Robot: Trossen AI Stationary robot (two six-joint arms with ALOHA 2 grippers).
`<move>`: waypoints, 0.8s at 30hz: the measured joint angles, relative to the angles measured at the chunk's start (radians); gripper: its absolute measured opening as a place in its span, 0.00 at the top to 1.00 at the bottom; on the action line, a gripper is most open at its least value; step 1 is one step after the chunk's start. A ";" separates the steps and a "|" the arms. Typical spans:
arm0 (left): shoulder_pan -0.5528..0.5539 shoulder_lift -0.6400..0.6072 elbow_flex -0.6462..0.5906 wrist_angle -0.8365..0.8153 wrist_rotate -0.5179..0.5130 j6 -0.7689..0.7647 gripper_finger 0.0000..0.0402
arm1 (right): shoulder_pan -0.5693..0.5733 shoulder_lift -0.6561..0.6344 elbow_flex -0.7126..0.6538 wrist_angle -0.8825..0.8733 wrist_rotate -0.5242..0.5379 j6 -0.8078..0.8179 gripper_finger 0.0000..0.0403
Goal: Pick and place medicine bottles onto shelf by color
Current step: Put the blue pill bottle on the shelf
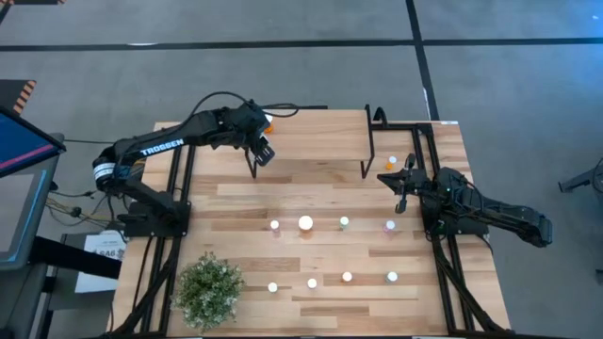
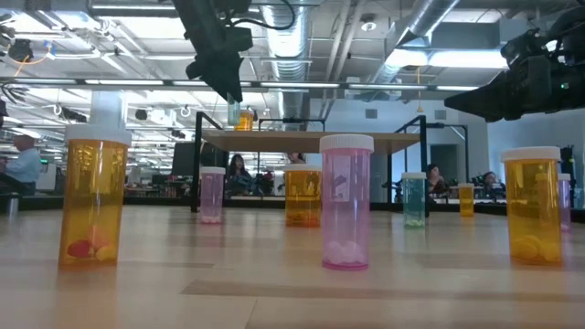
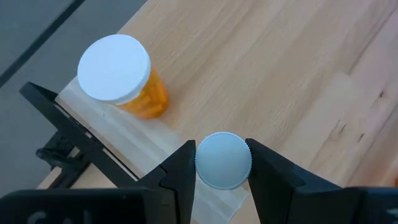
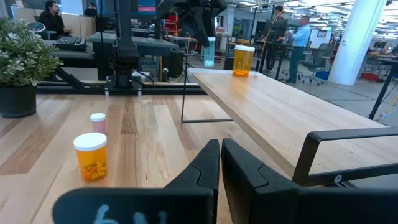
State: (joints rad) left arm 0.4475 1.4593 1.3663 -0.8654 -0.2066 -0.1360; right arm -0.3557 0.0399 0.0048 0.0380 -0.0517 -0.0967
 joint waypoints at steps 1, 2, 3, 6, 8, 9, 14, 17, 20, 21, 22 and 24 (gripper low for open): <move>0.001 0.000 0.000 0.000 0.000 0.002 0.72 | 0.000 0.000 0.000 0.000 0.000 0.000 0.89; 0.002 0.000 0.000 0.000 0.000 0.002 0.72 | 0.000 0.000 0.000 0.000 0.000 0.000 0.89; 0.002 0.000 0.000 0.000 0.000 0.003 0.72 | 0.000 0.000 0.000 0.000 0.000 0.000 0.89; 0.002 0.008 0.000 0.005 0.000 0.010 0.72 | 0.000 0.000 0.000 0.000 0.000 0.000 0.89; 0.002 0.011 0.000 0.007 0.000 0.011 0.72 | 0.000 0.000 0.000 0.000 0.000 0.000 0.89; 0.002 0.012 0.000 0.012 0.000 0.011 0.72 | 0.000 0.000 0.000 0.000 0.000 0.000 0.89; 0.002 0.015 0.000 0.011 0.008 0.010 0.72 | 0.000 0.000 0.000 0.000 0.000 0.000 0.89; 0.002 0.015 0.000 0.010 0.009 0.010 0.72 | 0.000 0.000 0.000 0.000 0.000 0.000 0.89; 0.002 0.015 0.000 0.010 0.009 0.016 0.72 | 0.000 0.000 0.000 0.000 0.000 0.000 0.89; 0.002 0.015 0.000 0.010 0.008 0.016 0.72 | 0.000 0.000 0.000 0.000 0.000 0.000 0.89; 0.002 0.015 0.000 0.011 0.008 0.016 0.72 | 0.000 0.000 0.000 0.000 0.000 0.000 0.89; 0.002 0.015 0.000 0.010 0.009 0.016 0.72 | 0.000 0.000 0.000 0.000 0.000 0.000 0.89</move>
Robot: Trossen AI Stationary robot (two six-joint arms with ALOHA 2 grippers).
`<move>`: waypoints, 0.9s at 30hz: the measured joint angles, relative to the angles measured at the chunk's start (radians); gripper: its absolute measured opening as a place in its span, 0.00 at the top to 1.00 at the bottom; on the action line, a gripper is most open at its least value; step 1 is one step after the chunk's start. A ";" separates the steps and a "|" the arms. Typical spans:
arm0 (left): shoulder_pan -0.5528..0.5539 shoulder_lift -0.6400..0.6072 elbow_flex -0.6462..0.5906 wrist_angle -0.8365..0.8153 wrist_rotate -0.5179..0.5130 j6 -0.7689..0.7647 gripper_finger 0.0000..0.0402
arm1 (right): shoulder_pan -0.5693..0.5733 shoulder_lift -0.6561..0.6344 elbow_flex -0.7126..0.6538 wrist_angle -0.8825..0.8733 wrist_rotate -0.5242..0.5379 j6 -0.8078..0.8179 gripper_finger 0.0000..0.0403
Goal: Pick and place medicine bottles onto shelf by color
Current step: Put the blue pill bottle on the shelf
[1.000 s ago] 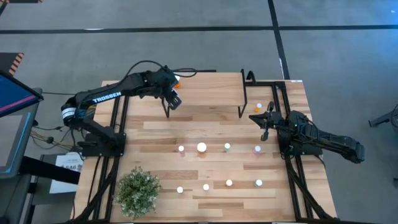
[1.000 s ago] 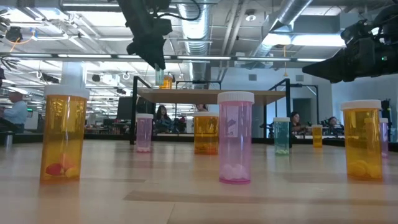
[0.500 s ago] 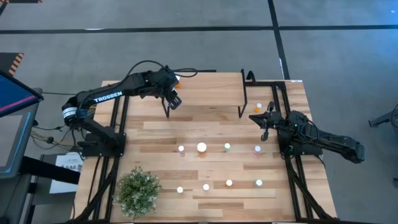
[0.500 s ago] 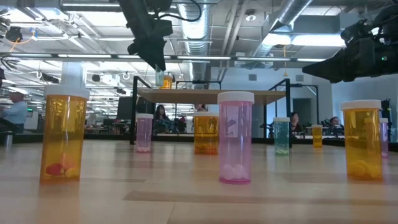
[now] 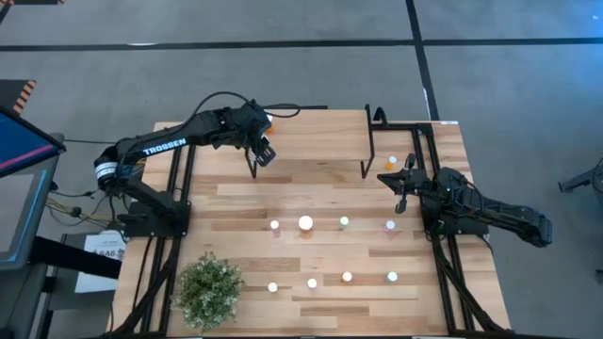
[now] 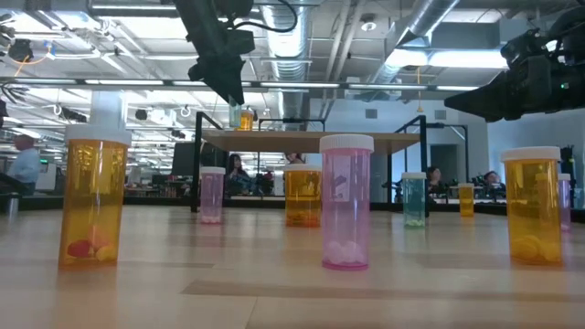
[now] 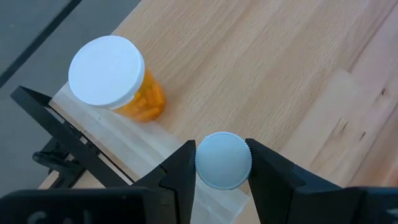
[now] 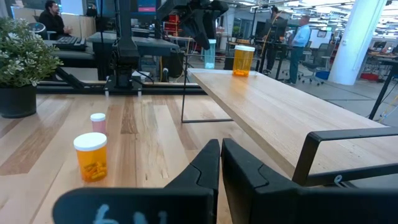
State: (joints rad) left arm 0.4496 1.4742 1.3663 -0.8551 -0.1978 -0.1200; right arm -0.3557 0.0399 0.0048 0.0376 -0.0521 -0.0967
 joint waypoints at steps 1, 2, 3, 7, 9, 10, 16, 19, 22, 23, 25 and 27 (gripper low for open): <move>0.000 0.000 0.000 0.000 0.000 0.000 0.72 | 0.000 0.000 0.000 0.000 0.000 0.000 0.89; 0.000 0.000 0.000 0.000 0.000 0.000 0.72 | 0.000 0.000 0.000 0.000 0.000 0.000 0.89; 0.000 0.000 0.000 0.000 0.000 0.000 0.72 | 0.000 0.000 0.000 0.000 0.000 0.000 0.89; 0.000 0.000 0.000 0.000 0.000 0.000 0.72 | 0.000 0.000 0.000 0.000 0.000 0.000 0.89; 0.000 0.000 0.000 0.000 0.000 0.000 0.70 | 0.000 0.000 0.000 0.000 0.000 0.000 0.89; 0.000 0.000 0.000 0.000 0.000 0.000 0.70 | 0.000 0.000 0.000 0.000 0.000 0.000 0.89; 0.000 0.000 0.000 0.000 0.000 -0.001 0.66 | 0.000 0.000 0.000 0.000 0.000 0.000 0.89; 0.000 0.000 0.000 0.000 0.000 -0.001 0.65 | 0.000 0.000 0.000 0.000 0.000 0.000 0.89; 0.000 0.000 0.000 0.000 0.000 -0.001 0.64 | 0.000 0.000 0.000 0.000 0.000 0.000 0.89; 0.000 0.000 0.000 0.000 0.000 -0.001 0.64 | 0.000 0.000 0.000 0.000 0.000 0.000 0.89; 0.000 0.000 0.000 0.000 0.000 -0.002 0.63 | 0.000 0.000 0.000 0.000 0.000 0.000 0.89; 0.000 0.000 0.000 0.000 0.000 -0.002 0.62 | 0.000 0.000 0.000 0.000 0.000 0.000 0.89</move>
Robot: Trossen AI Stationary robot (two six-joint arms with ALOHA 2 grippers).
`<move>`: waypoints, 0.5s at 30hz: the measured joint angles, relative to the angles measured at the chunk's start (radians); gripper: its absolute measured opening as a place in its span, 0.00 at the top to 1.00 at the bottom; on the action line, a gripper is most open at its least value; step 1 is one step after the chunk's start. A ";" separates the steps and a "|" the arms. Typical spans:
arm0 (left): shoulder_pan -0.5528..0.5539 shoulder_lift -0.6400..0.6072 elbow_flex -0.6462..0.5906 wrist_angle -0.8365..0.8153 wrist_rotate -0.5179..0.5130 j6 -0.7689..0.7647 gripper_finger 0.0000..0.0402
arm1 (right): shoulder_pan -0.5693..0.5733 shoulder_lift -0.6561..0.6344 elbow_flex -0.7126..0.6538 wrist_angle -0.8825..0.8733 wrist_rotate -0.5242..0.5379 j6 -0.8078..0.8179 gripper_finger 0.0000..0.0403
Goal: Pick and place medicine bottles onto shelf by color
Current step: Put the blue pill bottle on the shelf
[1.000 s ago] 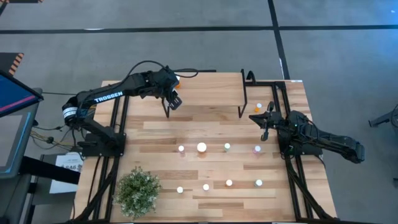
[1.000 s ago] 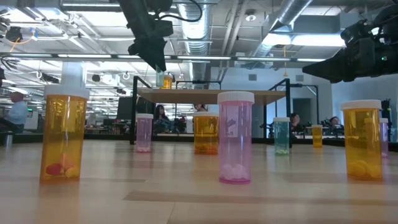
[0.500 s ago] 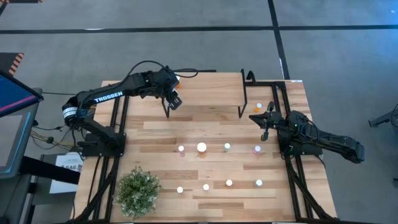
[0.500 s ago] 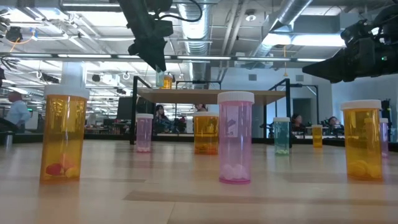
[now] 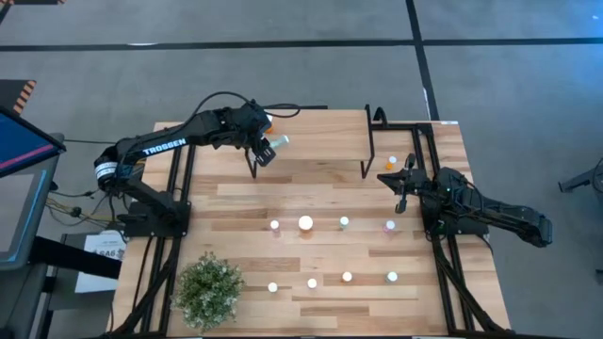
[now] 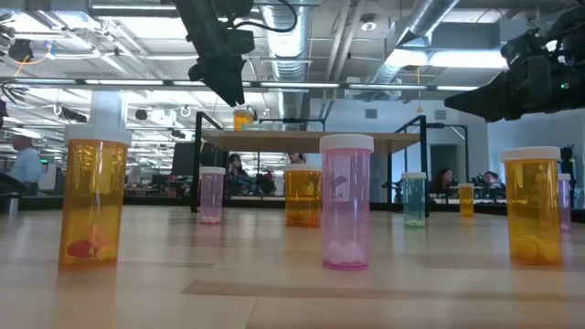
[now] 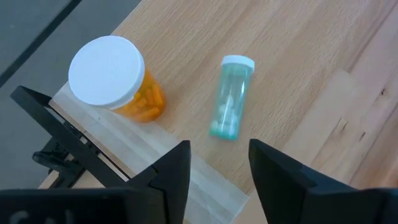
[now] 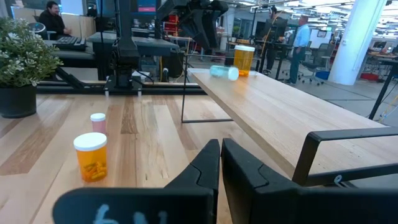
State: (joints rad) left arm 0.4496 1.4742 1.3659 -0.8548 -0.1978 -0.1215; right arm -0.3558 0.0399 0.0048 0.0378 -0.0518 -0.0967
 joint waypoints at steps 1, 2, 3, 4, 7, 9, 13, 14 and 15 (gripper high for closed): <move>0.000 0.000 0.000 0.000 0.000 0.000 0.62 | 0.000 0.000 0.000 0.000 0.000 0.000 0.89; 0.000 0.000 0.000 0.000 0.000 0.000 0.62 | 0.000 0.000 0.000 0.000 0.000 0.000 0.89; 0.000 0.000 0.000 0.000 0.000 0.000 0.61 | 0.000 0.000 0.000 0.000 0.000 0.000 0.89; 0.000 0.000 0.000 0.002 0.000 0.000 0.61 | 0.000 0.000 0.000 0.000 0.000 0.000 0.89; -0.009 0.000 -0.001 0.039 0.004 0.019 0.60 | 0.000 0.000 0.000 0.000 0.000 0.000 0.89; -0.028 0.000 -0.001 0.088 0.010 0.050 0.59 | 0.000 0.000 0.000 0.000 0.000 0.000 0.89; -0.061 0.000 -0.001 0.170 0.011 0.096 0.58 | 0.000 0.000 0.000 0.000 0.000 0.000 0.89; -0.064 0.000 -0.001 0.176 0.011 0.101 0.58 | 0.000 0.000 0.000 0.000 0.000 0.000 0.89; -0.063 0.000 -0.001 0.177 0.010 0.105 0.57 | 0.000 0.000 0.000 0.000 0.000 0.000 0.89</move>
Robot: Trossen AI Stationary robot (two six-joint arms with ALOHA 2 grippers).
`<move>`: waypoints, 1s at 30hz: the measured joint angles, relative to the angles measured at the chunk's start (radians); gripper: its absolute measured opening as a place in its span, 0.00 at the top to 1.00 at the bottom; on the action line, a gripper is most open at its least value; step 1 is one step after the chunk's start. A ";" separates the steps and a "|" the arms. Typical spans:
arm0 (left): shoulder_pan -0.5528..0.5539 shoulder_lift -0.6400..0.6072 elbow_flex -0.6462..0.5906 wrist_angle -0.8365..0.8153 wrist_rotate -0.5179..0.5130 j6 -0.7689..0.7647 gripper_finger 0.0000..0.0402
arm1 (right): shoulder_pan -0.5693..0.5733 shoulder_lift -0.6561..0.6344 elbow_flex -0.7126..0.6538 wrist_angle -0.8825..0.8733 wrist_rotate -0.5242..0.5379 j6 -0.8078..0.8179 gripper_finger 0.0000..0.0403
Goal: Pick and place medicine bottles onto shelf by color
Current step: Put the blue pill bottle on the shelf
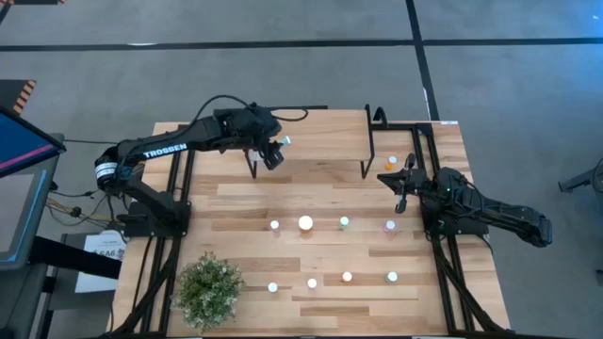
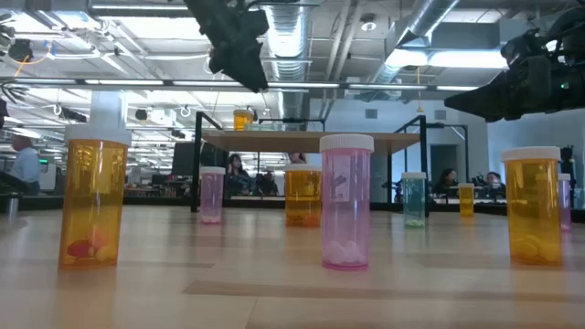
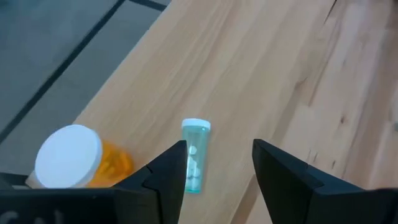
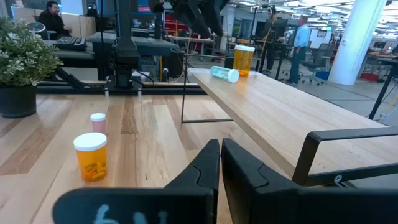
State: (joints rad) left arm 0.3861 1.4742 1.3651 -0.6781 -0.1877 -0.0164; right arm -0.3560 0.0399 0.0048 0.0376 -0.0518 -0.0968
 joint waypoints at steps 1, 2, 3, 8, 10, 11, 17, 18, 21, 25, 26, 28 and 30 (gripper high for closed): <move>0.000 0.000 0.000 -0.001 -0.001 0.005 0.57 | 0.000 0.000 0.000 0.000 0.000 0.000 0.89; 0.001 0.008 0.000 0.002 -0.001 0.008 0.57 | 0.000 0.000 0.000 0.000 0.000 0.000 0.89; 0.002 0.017 0.000 0.010 0.000 0.011 0.57 | 0.000 0.000 0.000 0.000 0.000 0.000 0.89; 0.013 0.109 0.013 0.015 0.018 0.038 0.57 | 0.000 0.000 0.000 0.000 0.000 0.000 0.89; 0.013 0.144 0.022 0.010 -0.004 0.055 0.57 | 0.000 0.000 0.000 0.000 0.000 0.000 0.89; 0.013 0.157 0.029 0.010 -0.020 0.060 0.57 | 0.000 0.000 0.000 0.000 0.000 0.000 0.89; 0.013 0.183 0.058 0.016 -0.086 0.062 0.57 | 0.000 0.000 0.000 0.000 0.000 0.000 0.89; 0.013 0.182 0.058 0.017 -0.090 0.062 0.57 | 0.000 0.000 0.000 0.000 0.000 0.000 0.89; 0.013 0.182 0.059 0.009 -0.087 0.058 0.57 | 0.000 0.000 0.000 0.000 0.000 0.000 0.89; 0.013 0.199 0.054 0.008 -0.085 0.055 0.57 | 0.000 0.000 0.000 0.000 0.000 0.000 0.89; 0.015 0.205 0.052 -0.004 -0.083 0.053 0.57 | 0.000 0.000 0.000 0.000 0.000 0.000 0.89; 0.018 0.225 0.054 0.009 -0.085 0.058 0.57 | 0.000 0.000 0.000 0.000 0.000 0.000 0.89; 0.020 0.240 0.053 -0.003 -0.089 0.057 0.57 | 0.000 0.000 0.000 0.000 0.000 0.000 0.89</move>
State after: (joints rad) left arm 0.4057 1.7139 1.4182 -0.6813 -0.2768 0.0407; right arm -0.3559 0.0399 0.0048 0.0380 -0.0517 -0.0967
